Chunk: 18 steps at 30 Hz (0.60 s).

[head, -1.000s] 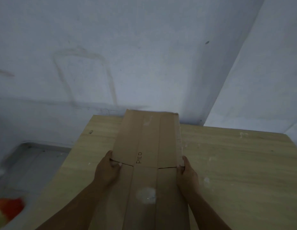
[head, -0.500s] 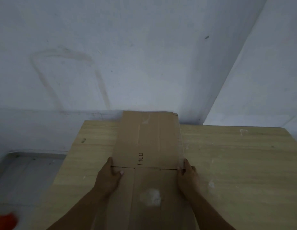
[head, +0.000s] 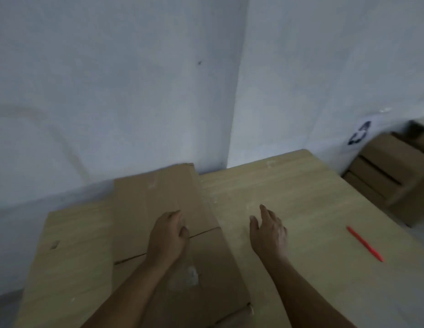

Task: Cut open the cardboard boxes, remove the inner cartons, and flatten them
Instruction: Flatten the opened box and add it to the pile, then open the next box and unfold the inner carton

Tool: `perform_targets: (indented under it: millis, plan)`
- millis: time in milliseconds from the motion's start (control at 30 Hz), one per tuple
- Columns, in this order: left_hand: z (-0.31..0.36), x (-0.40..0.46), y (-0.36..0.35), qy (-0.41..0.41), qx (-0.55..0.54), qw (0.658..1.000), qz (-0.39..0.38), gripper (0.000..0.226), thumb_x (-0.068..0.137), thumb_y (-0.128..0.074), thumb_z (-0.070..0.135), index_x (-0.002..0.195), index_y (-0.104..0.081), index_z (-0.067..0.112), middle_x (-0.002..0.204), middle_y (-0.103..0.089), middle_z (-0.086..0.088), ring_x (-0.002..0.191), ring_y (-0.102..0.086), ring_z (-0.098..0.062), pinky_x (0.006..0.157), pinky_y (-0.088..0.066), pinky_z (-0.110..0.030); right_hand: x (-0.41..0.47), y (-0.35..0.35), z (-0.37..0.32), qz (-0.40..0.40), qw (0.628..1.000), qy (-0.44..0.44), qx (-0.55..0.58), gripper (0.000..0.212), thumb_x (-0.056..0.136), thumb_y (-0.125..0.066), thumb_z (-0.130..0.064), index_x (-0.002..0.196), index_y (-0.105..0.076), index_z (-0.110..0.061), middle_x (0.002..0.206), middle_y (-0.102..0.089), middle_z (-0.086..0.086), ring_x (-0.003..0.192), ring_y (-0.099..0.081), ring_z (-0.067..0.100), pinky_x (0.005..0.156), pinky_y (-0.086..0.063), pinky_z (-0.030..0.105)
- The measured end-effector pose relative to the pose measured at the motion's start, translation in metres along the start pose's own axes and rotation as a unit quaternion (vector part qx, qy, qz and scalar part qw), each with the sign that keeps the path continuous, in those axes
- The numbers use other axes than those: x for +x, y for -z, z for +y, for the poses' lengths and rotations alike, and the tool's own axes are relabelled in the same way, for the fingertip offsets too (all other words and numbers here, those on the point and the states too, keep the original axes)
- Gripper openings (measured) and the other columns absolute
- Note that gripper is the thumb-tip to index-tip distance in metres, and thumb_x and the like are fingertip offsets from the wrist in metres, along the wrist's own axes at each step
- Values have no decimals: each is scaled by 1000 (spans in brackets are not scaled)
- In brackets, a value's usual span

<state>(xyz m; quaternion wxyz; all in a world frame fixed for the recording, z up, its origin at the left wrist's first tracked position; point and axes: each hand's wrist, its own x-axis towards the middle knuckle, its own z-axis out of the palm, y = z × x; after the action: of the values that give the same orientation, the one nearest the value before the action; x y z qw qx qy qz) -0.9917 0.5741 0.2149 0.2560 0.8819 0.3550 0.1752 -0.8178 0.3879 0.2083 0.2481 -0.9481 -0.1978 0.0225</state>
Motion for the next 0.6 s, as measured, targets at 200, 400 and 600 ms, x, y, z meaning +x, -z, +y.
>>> perform_targets:
  millis: [200,400,600]
  plan:
    - [87,7,-17,-153,21,986,-68,57,83,-53,31,131,-61,1,128,-62,-18,118,-56,-36,102,-44,-40,-38,73,58,99,991,-88,-32,54,101,-41,-47,149,-42,-21,146,-50,3,133,-44,26,105,-35,43]
    - [185,-17,-51,-276,-4,955,-110,56,91,-63,30,141,-52,7,140,-52,-12,127,-48,-30,104,-41,-39,-89,137,126,167,970,-171,-46,54,99,-44,-51,145,-43,-24,143,-53,2,131,-46,26,103,-40,44]
    - [265,-63,-100,-343,14,919,-194,77,92,-54,56,153,-29,16,158,-26,-11,143,-30,-29,111,-34,-41,-132,171,190,149,960,-228,-70,80,93,-35,-73,155,-27,-23,162,-27,9,150,-20,29,121,-19,47]
